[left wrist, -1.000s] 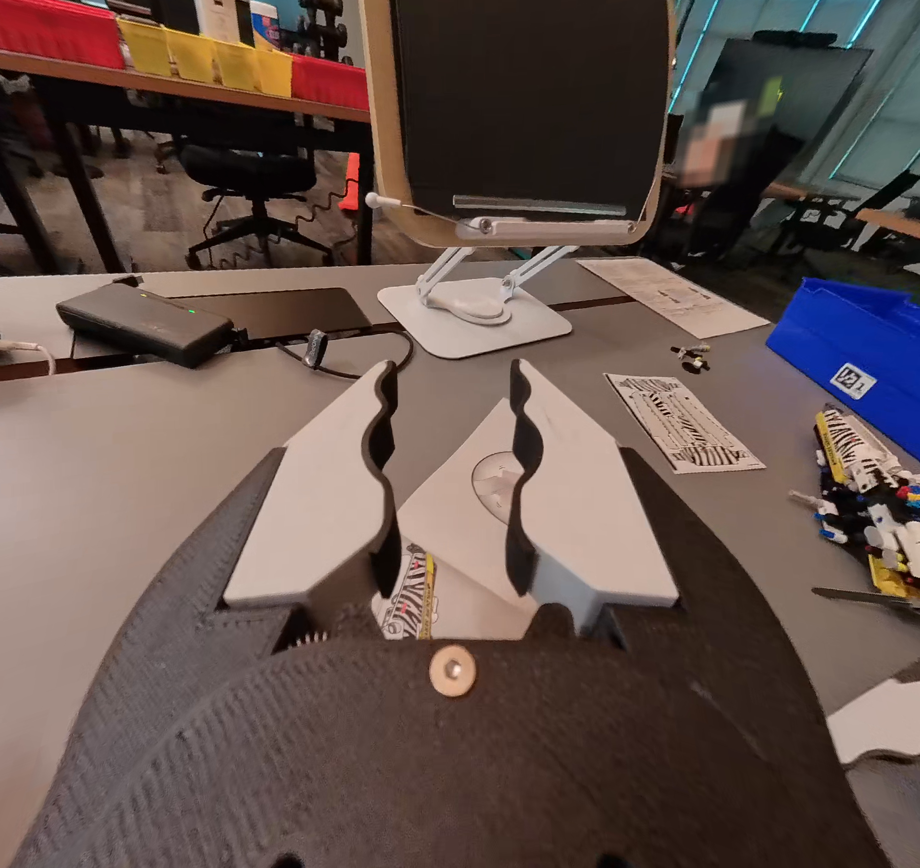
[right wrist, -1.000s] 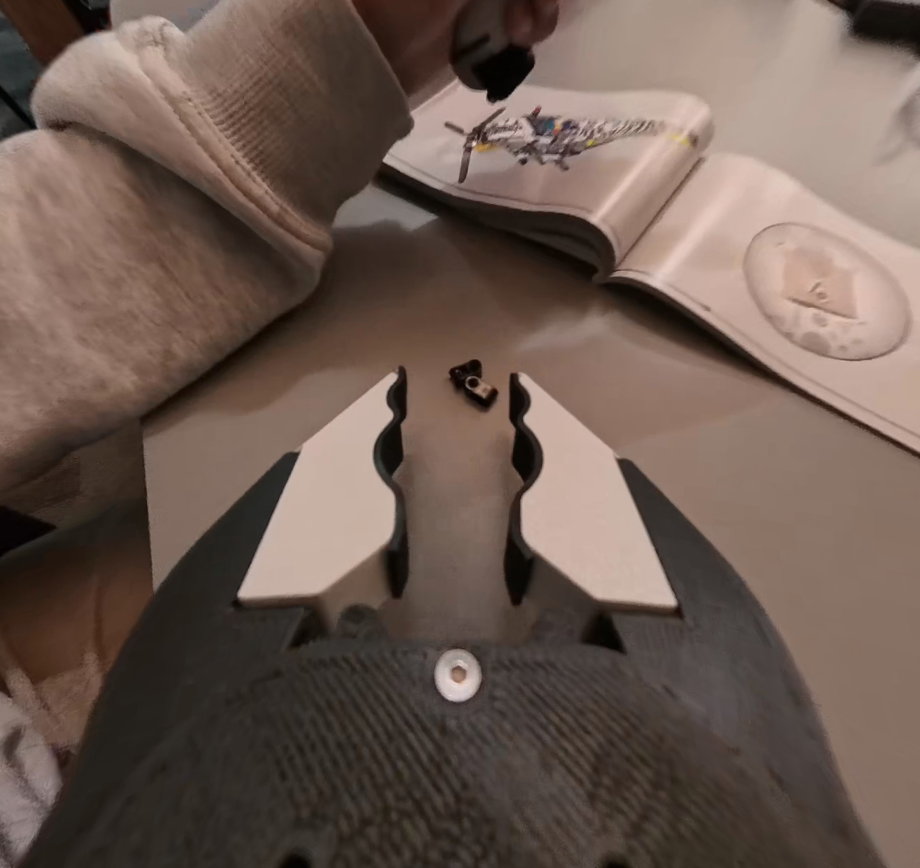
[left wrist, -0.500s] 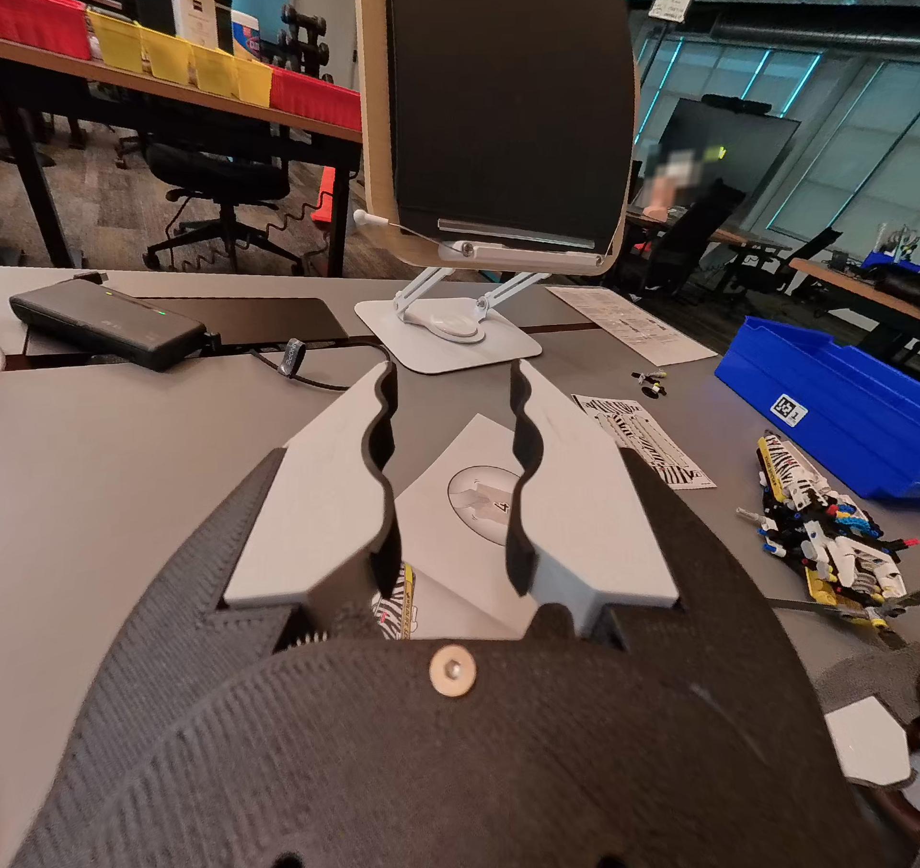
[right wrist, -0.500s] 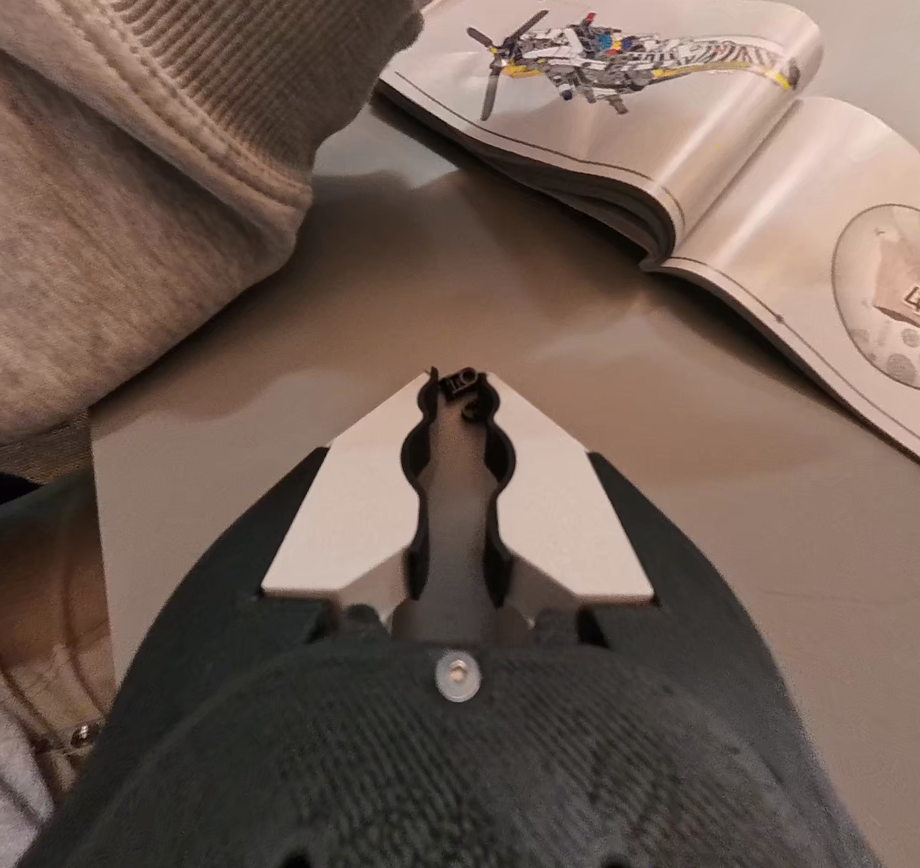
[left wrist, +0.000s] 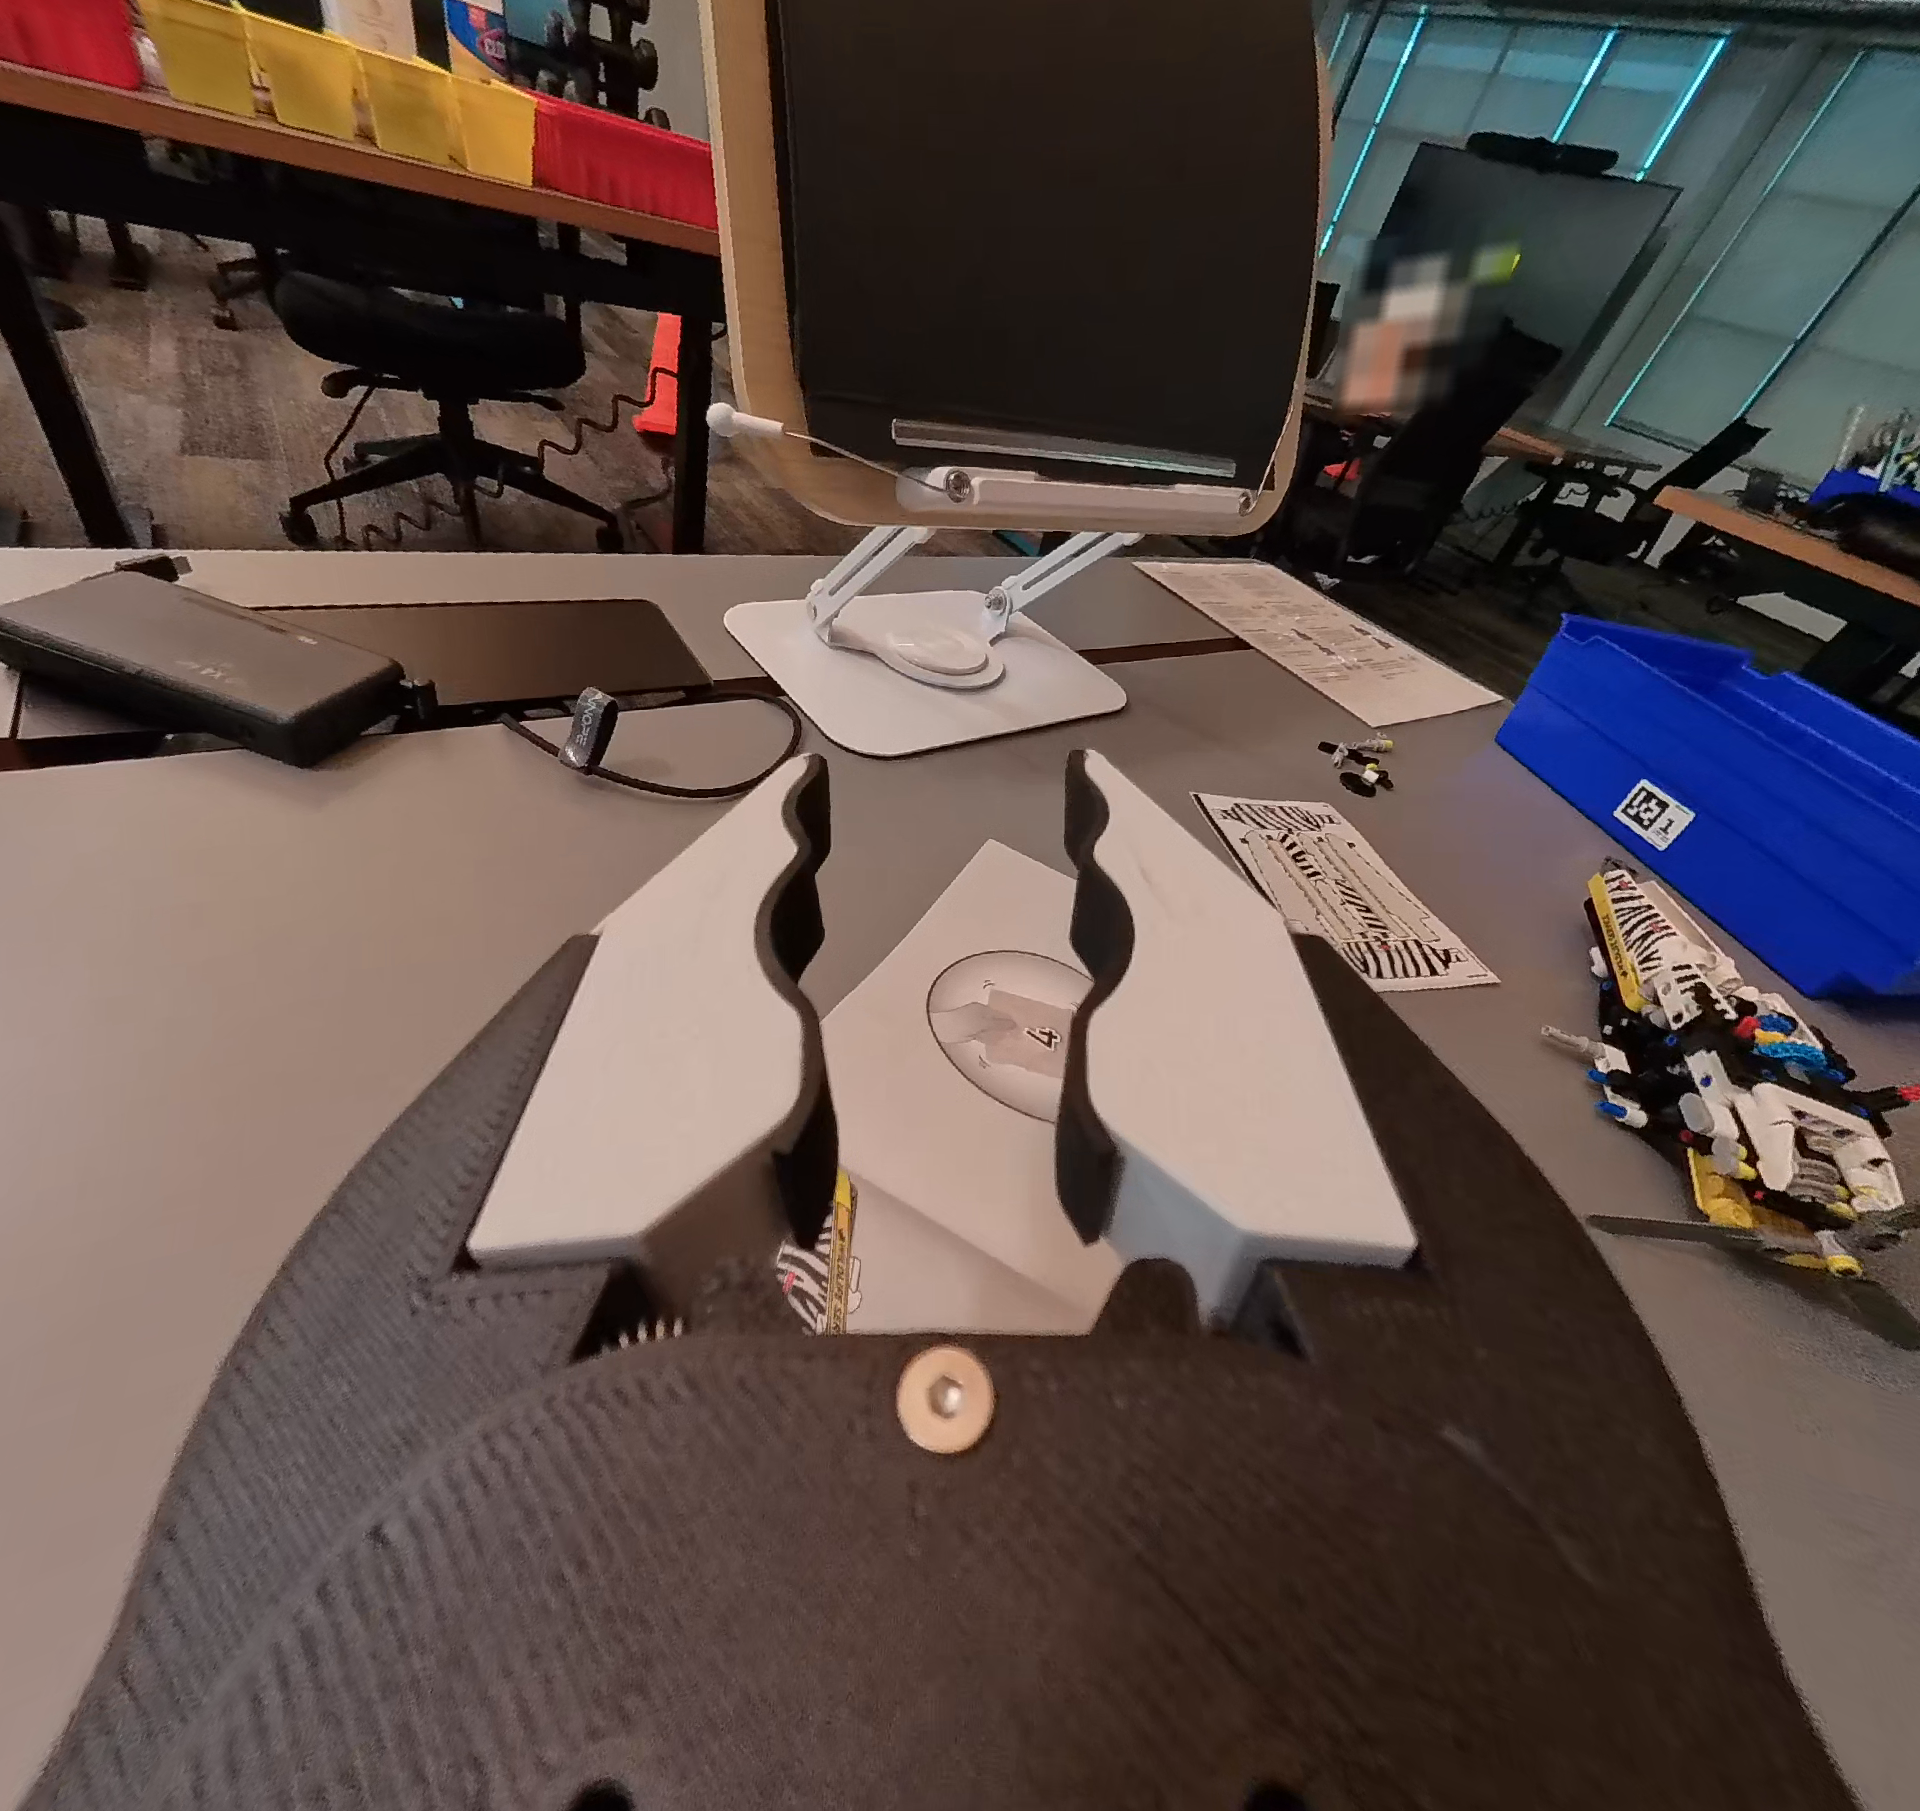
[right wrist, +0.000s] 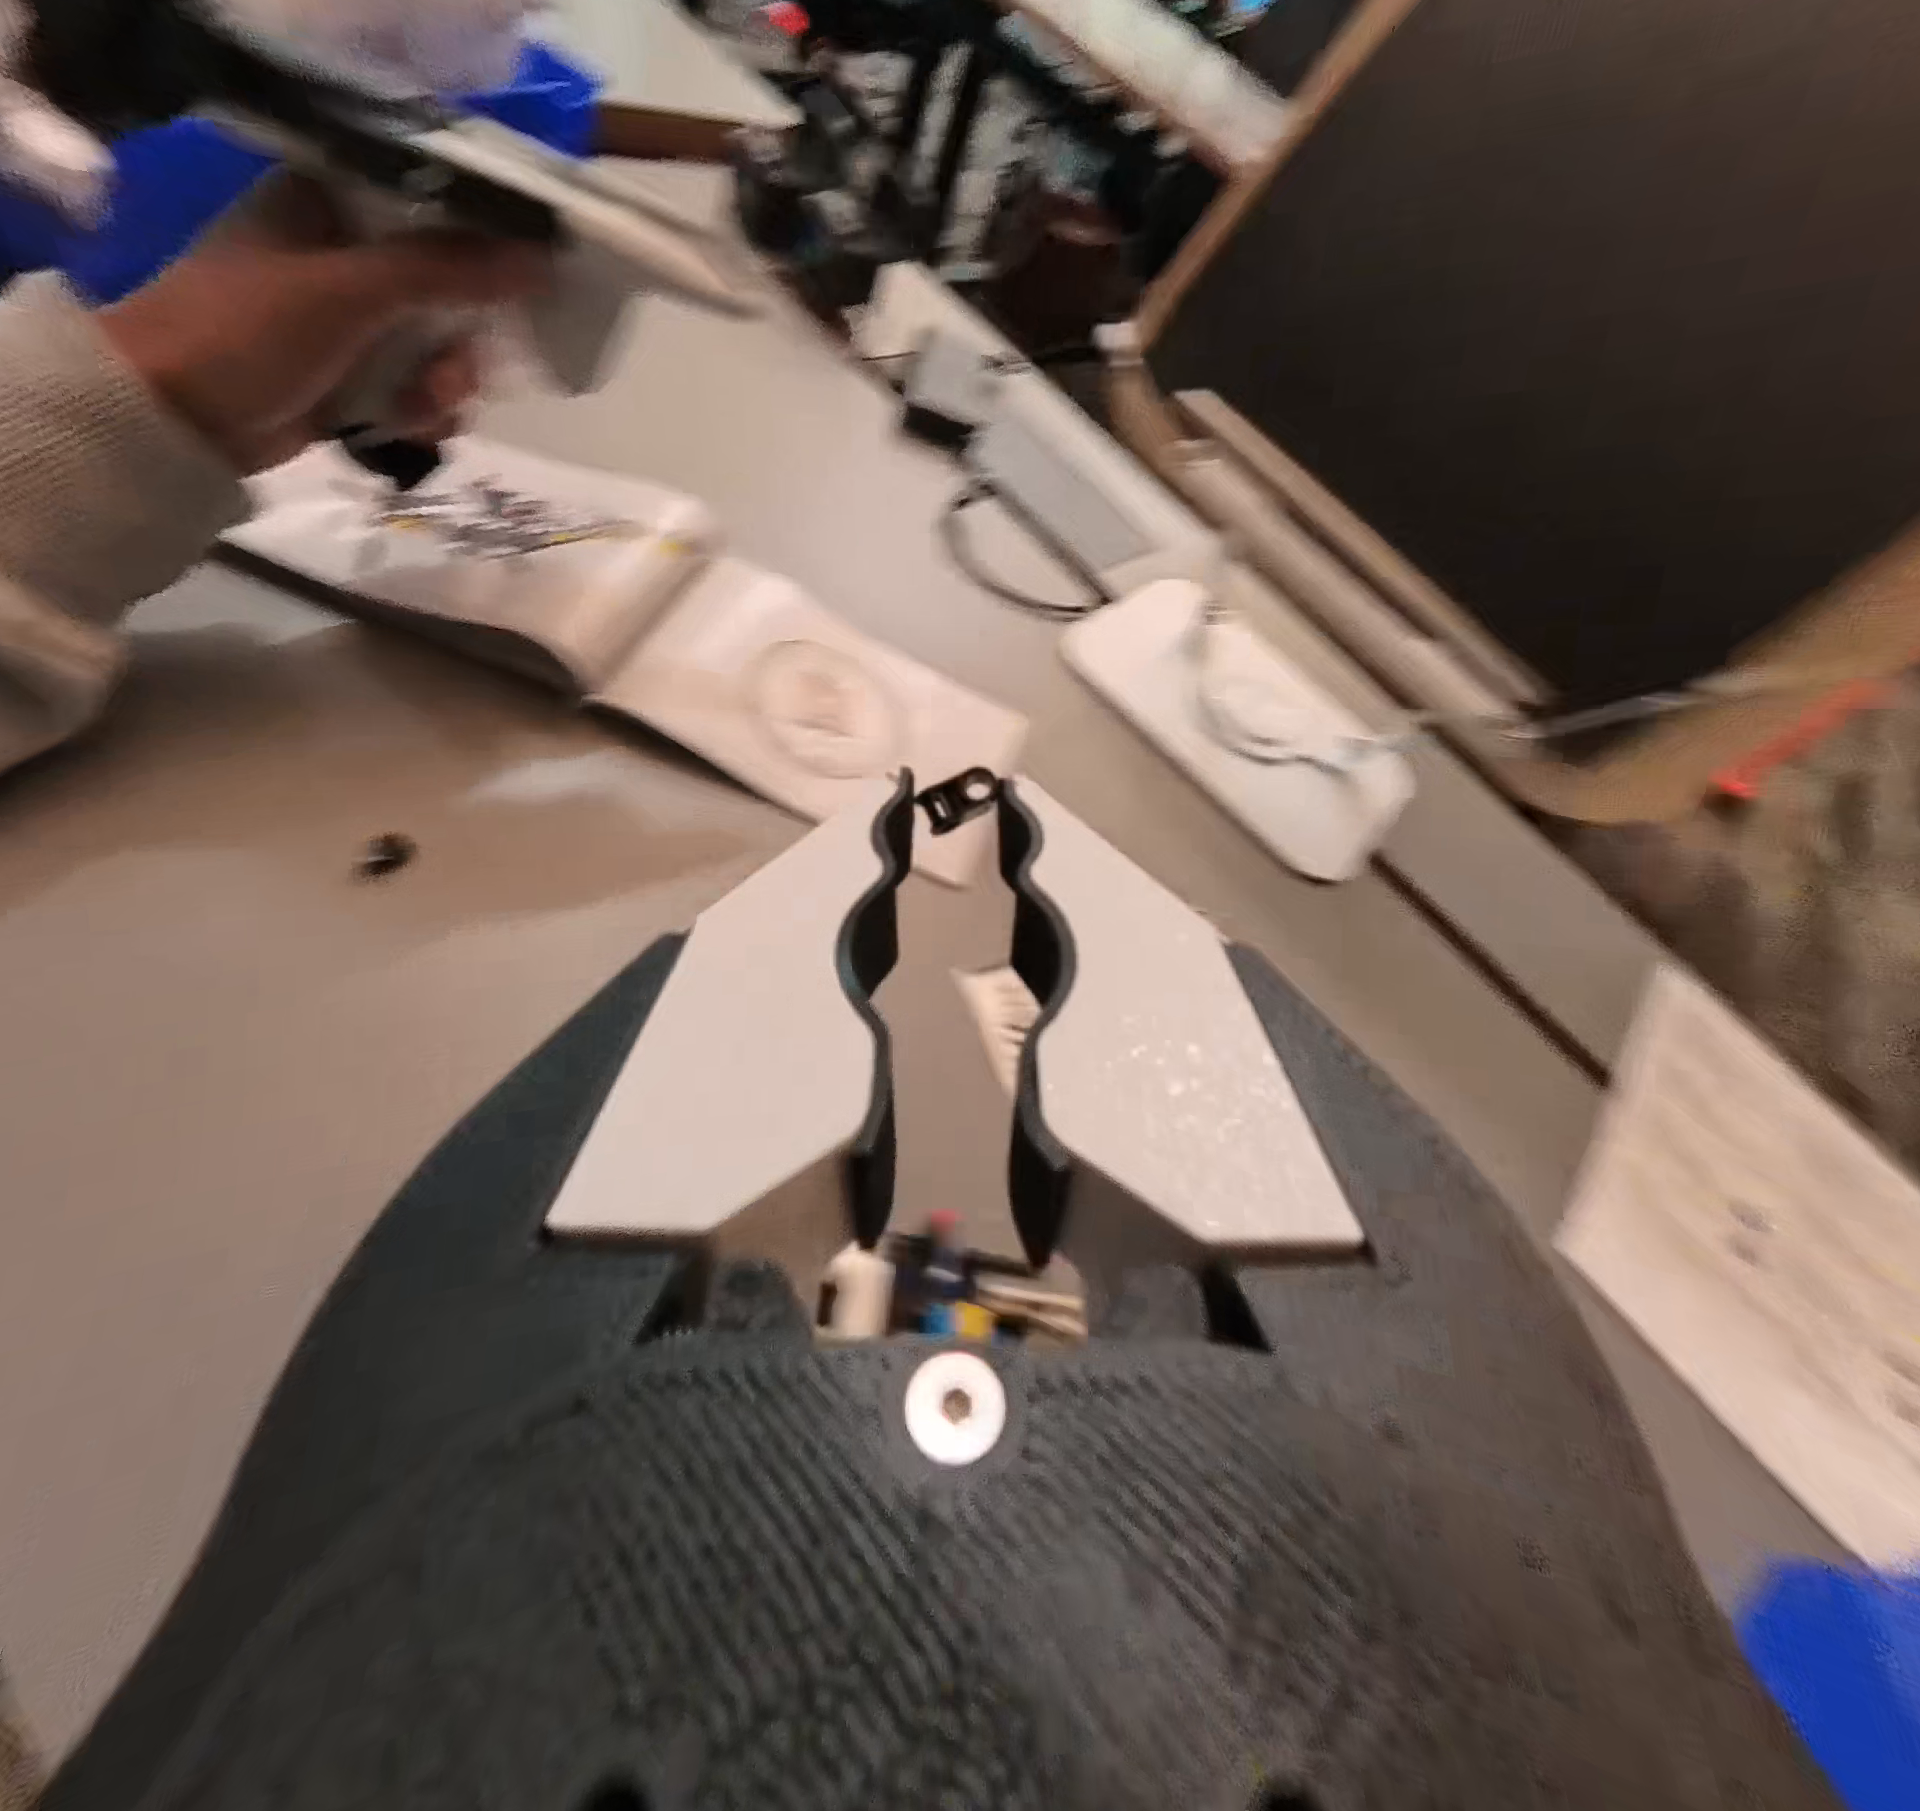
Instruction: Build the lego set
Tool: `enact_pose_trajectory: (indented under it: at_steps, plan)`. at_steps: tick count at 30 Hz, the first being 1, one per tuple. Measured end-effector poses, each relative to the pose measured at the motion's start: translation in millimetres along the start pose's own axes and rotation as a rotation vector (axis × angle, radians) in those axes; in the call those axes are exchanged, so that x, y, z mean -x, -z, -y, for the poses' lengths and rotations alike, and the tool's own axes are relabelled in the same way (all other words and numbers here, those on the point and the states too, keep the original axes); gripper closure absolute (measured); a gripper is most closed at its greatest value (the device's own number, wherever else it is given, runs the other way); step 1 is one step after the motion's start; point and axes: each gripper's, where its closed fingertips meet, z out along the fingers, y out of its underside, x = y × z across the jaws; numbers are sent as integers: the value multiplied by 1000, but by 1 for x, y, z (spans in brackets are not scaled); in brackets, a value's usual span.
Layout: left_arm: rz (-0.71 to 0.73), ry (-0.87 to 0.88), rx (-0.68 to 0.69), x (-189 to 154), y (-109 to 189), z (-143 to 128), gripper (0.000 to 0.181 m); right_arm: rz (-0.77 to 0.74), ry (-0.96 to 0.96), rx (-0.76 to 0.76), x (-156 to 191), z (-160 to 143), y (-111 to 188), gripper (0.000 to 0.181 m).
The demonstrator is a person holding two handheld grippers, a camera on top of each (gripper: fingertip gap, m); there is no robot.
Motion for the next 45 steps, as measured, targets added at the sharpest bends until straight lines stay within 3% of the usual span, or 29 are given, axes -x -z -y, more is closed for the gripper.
enact_pose_trajectory:
  at_steps: [3,7,9,14,18,23,27,30,34,37,41,45]
  plan:
    - [0,4,1,0,-1,-1,136,-191,-29,39,-96,-26,15,168]
    - [9,-14,19,0,-3,-5,136,-230,-238,324,-183,-137,-23,168]
    - [22,-32,33,1,-4,-7,136,-247,-283,410,-197,-173,-44,168]
    - [96,-94,69,13,-3,-12,139,-356,-195,566,-218,-212,-72,168]
    - [92,-97,54,12,-1,-8,138,-262,-392,717,-215,-256,-83,167]
    - [72,-94,32,6,0,-2,139,-226,-447,685,-210,-258,-87,155]
    - [72,-102,39,4,-1,-3,139,-179,-460,474,-204,-190,-82,143]
    - [65,-98,37,3,-1,-2,139,-73,-393,308,-174,-118,-74,142]
    - [59,-89,35,2,-2,-2,139,167,-220,232,-80,-46,-68,140]
    - [51,-76,37,1,-3,-3,138,376,-79,261,22,-29,-66,146]
    - [53,-70,35,2,-2,-4,139,534,95,174,149,-16,-67,136]
    - [39,-61,15,-1,-1,-1,140,493,70,176,209,-25,-85,138]
